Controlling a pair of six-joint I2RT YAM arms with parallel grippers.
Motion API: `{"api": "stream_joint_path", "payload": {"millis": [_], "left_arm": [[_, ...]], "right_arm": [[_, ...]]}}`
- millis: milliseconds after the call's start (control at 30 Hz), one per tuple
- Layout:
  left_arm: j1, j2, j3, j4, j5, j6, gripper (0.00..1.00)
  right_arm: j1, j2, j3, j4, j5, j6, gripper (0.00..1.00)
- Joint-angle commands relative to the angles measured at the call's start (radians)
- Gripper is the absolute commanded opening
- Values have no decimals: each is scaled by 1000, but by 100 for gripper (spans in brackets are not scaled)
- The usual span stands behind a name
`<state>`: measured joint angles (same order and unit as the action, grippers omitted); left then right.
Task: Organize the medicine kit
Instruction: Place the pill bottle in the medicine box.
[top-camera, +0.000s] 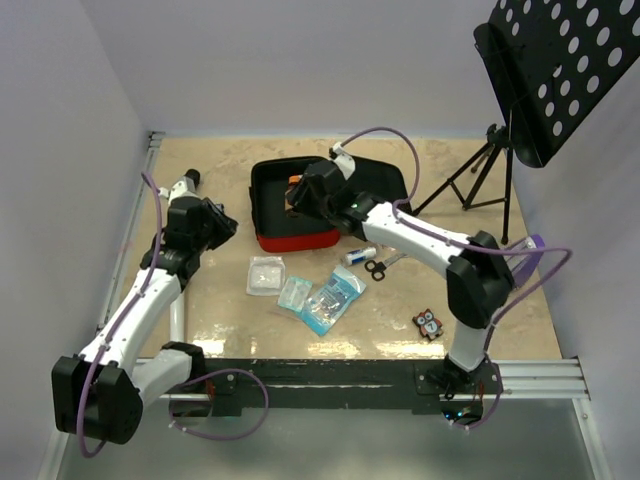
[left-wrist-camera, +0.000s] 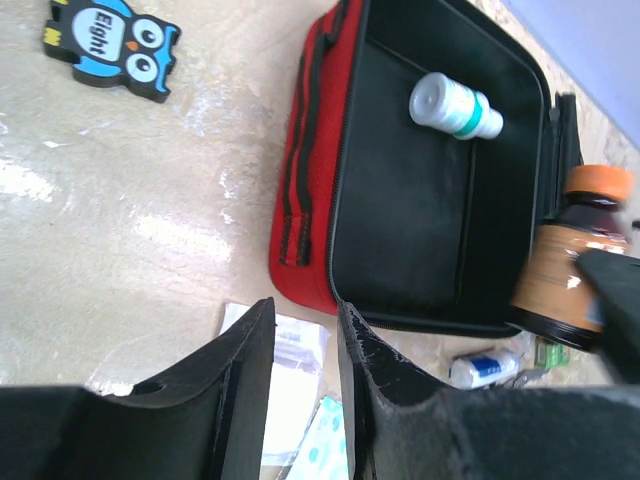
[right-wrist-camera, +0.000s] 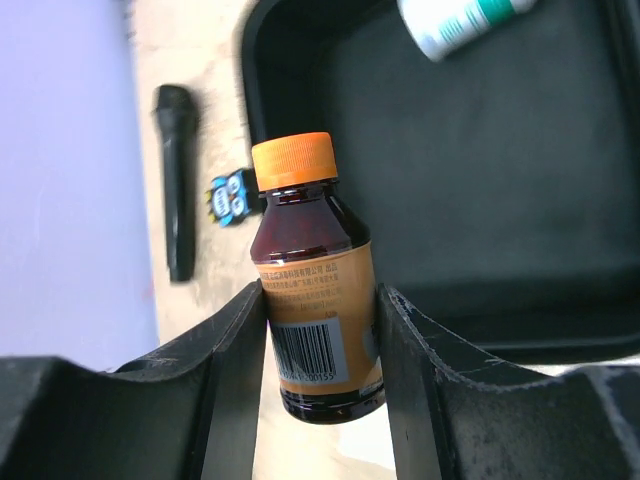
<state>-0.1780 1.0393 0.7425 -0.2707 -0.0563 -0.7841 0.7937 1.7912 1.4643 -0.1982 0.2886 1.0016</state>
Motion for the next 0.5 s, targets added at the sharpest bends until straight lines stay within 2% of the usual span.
{"api": "stream_joint_path", "payload": {"millis": [0, 167, 333, 433, 467], "left_arm": [[-2, -36, -5, 5, -100, -61, 35], [-2, -47, 1, -19, -172, -64, 35], [-2, -22, 21, -15, -151, -30, 34], [-2, -12, 21, -5, -139, -24, 33], [-2, -9, 20, -4, -136, -24, 33]], "right_arm": [[6, 103, 140, -68, 135, 288, 0], [-13, 214, 209, -151, 214, 367, 0], [-42, 325, 333, -274, 236, 339, 0], [-62, 349, 338, -270, 207, 310, 22], [-63, 346, 329, -255, 205, 298, 33]]}}
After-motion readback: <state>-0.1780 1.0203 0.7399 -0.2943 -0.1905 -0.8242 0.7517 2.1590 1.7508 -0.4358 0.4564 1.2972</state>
